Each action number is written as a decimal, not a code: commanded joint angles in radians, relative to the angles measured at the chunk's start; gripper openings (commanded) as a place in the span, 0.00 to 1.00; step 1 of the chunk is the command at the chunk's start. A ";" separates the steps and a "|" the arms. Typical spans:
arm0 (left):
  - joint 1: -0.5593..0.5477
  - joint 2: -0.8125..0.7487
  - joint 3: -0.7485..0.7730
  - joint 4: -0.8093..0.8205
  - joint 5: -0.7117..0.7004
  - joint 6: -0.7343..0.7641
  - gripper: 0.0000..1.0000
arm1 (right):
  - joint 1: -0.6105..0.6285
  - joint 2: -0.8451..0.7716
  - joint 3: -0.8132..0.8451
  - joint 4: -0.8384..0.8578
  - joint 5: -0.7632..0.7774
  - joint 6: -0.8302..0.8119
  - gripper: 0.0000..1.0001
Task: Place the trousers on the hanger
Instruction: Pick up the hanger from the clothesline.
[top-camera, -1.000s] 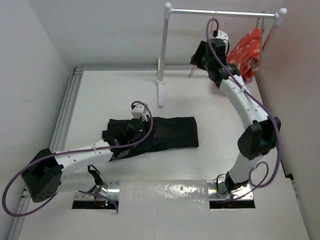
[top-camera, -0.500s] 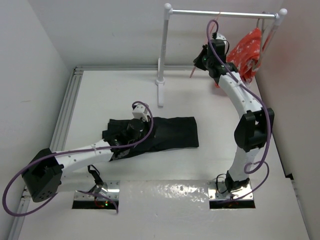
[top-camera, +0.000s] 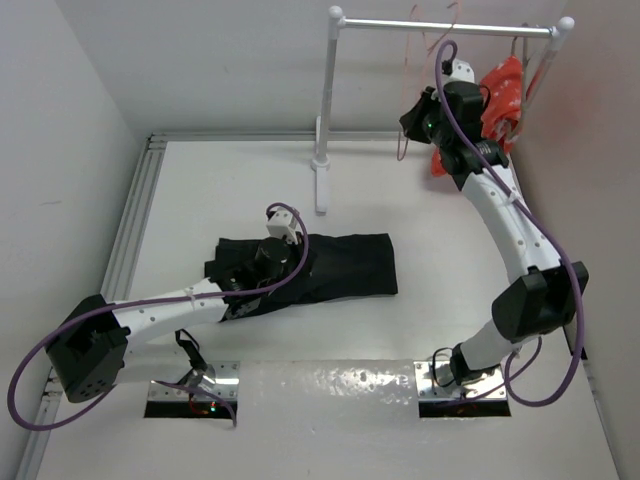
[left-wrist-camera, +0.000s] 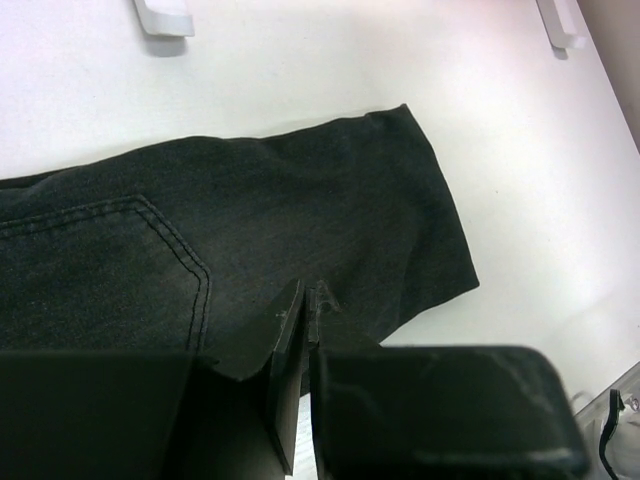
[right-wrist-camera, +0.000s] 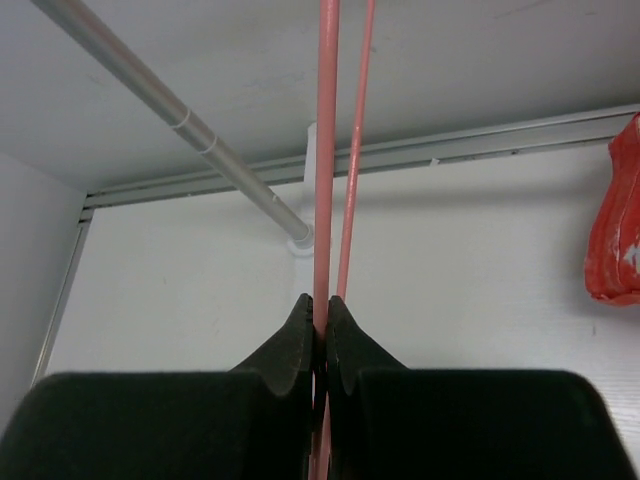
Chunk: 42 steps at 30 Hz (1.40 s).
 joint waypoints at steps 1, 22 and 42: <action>-0.006 0.003 0.001 0.049 0.011 0.013 0.05 | 0.002 -0.037 -0.065 -0.021 -0.016 -0.047 0.00; -0.037 0.217 0.302 0.085 0.214 -0.011 0.32 | 0.010 -0.525 -0.913 -0.084 -0.074 -0.026 0.00; -0.063 0.793 1.032 -0.060 0.249 0.145 0.35 | 0.026 -0.632 -1.013 -0.118 -0.230 -0.038 0.00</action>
